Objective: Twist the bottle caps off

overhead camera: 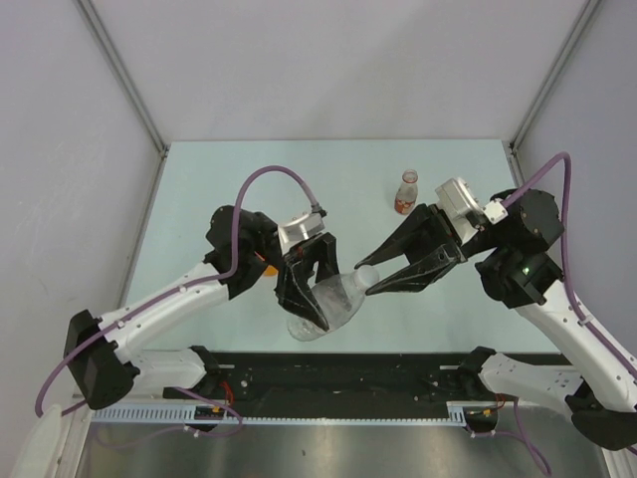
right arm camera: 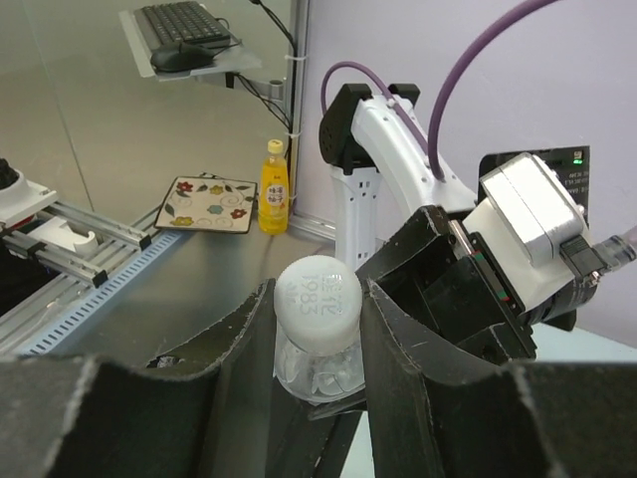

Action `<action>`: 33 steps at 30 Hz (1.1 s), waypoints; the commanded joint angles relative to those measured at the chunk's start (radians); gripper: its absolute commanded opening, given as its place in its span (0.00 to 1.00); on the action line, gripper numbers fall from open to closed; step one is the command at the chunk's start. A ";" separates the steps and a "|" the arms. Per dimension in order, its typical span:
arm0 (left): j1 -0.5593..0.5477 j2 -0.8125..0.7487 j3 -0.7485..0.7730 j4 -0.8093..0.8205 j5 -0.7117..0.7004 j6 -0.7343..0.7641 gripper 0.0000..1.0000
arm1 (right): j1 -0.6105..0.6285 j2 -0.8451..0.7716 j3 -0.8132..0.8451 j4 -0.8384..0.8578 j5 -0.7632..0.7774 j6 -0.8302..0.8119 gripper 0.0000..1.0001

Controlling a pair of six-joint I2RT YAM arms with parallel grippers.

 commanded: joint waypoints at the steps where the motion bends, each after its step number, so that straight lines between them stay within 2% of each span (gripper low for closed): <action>1: 0.004 -0.085 0.100 -0.300 -0.171 0.326 0.00 | 0.001 0.000 -0.012 -0.167 -0.022 0.007 0.27; 2: 0.004 -0.088 0.107 -0.335 -0.178 0.348 0.00 | 0.000 -0.005 -0.012 -0.171 -0.009 0.009 0.37; 4: 0.007 -0.093 0.114 -0.371 -0.194 0.366 0.00 | 0.000 -0.009 -0.012 -0.179 -0.002 0.009 0.43; 5: 0.007 -0.093 0.116 -0.374 -0.197 0.367 0.00 | 0.000 -0.013 -0.012 -0.185 0.008 0.009 0.51; 7: 0.012 -0.094 0.117 -0.391 -0.209 0.382 0.00 | 0.001 -0.014 -0.012 -0.191 0.014 0.010 0.58; 8: 0.013 -0.097 0.119 -0.401 -0.214 0.389 0.00 | -0.002 -0.016 -0.011 -0.199 0.023 0.010 0.66; 14: 0.020 -0.111 0.122 -0.493 -0.264 0.462 0.00 | -0.005 -0.033 -0.012 -0.243 0.078 0.001 0.83; 18: 0.026 -0.139 0.125 -0.589 -0.376 0.541 0.00 | -0.014 -0.052 -0.012 -0.260 0.172 0.001 0.86; 22: 0.026 -0.188 0.122 -0.690 -0.578 0.656 0.00 | -0.034 -0.078 -0.012 -0.312 0.317 -0.010 0.87; 26: 0.026 -0.234 0.101 -0.745 -0.863 0.715 0.00 | -0.038 -0.097 -0.011 -0.372 0.469 -0.050 0.87; 33: 0.023 -0.274 0.081 -0.808 -1.149 0.770 0.03 | -0.037 -0.125 -0.011 -0.383 0.794 -0.012 0.87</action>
